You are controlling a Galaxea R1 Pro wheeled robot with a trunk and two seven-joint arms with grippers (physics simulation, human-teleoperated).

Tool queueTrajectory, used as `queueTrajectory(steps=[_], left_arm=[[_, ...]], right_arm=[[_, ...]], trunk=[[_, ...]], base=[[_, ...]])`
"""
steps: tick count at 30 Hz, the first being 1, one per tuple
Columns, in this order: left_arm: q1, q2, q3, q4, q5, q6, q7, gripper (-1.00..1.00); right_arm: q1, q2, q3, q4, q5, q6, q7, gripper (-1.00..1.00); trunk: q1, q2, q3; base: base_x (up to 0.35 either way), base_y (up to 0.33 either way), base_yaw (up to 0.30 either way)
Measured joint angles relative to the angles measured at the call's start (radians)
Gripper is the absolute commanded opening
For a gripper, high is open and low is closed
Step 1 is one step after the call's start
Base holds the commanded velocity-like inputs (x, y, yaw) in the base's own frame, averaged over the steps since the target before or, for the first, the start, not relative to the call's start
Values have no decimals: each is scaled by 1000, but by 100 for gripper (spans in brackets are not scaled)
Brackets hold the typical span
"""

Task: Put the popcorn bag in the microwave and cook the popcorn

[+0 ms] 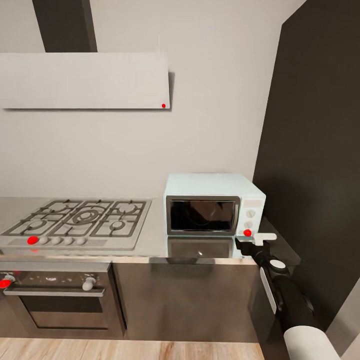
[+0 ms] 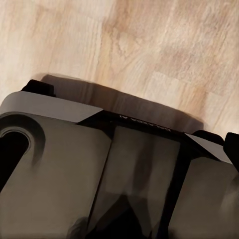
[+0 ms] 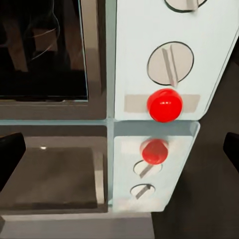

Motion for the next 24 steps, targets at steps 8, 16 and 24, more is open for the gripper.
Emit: queueTrajectory(steps=[8,16,24], left_arm=[[0,0,0,0,1,0,0,100],[0,0,0,0,2,-1,0,100],[0,0,0,0,2,-1,0,100]], right_arm=[[0,-11,0,1,0,0,0,100],[0,-12,0,1,0,0,0,100],[0,-12,1,1,0,0,0,100]], trunk=[[0,0,0],[0,0,0],[0,0,0]], base=[[0,0,0],[0,-67,0],[0,-51,0]])
